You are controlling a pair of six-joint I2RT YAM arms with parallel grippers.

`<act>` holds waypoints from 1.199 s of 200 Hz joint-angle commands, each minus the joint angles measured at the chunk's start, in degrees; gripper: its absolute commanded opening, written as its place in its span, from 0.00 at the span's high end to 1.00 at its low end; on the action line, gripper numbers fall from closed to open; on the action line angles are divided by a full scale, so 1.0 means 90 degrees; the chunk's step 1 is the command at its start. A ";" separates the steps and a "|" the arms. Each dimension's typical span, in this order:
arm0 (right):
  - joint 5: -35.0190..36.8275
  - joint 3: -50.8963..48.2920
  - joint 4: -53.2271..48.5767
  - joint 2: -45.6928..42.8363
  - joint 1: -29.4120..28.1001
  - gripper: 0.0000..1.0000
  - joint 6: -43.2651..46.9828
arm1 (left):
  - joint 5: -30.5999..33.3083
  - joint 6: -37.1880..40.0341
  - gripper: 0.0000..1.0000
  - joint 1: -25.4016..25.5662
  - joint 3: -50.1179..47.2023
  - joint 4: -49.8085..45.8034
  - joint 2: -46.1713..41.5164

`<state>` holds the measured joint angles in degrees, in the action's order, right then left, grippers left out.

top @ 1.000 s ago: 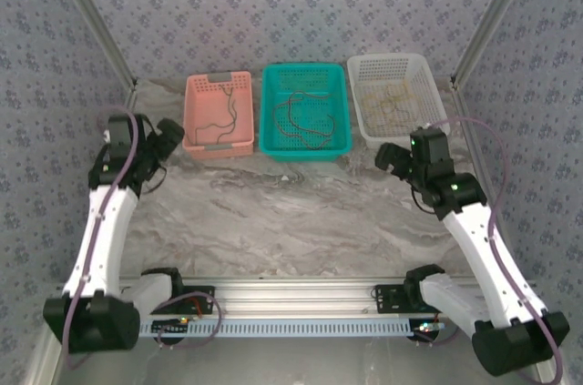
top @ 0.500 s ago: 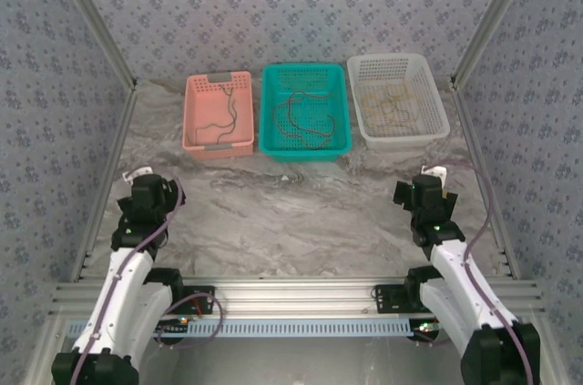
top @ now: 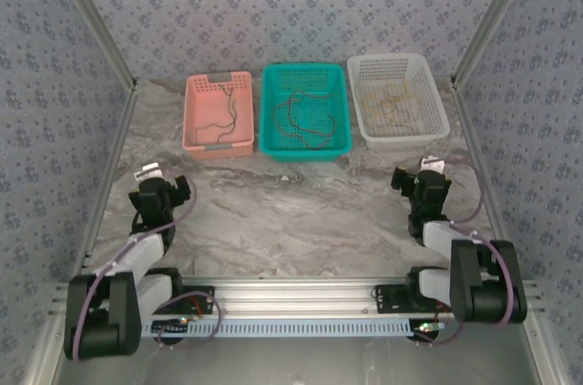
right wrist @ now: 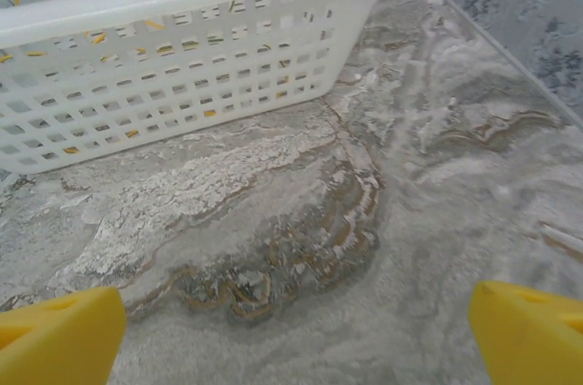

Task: Untangle the cables

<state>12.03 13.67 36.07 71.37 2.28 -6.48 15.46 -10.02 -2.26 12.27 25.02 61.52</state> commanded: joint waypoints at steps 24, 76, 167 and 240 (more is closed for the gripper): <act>-0.0817 0.0402 0.1506 0.1059 0.0316 0.01 0.0262 | -0.0718 0.0175 0.01 -0.0029 0.0879 0.1583 0.1488; -0.1045 0.0674 0.1687 0.1741 0.0142 0.01 0.0547 | -0.0976 0.0681 0.01 0.0087 0.1035 0.3021 0.3026; -0.0559 0.0893 0.1275 0.1762 -0.0146 0.01 0.0739 | -0.0915 0.0744 0.01 0.0160 0.1167 0.2539 0.2901; -0.0558 0.0893 0.1275 0.1753 -0.0146 0.01 0.0740 | -0.0872 0.0791 0.01 0.0203 0.1190 0.2523 0.2912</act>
<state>5.78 20.58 48.18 86.59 1.08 -0.73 7.94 -3.86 -0.58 21.71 46.52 88.01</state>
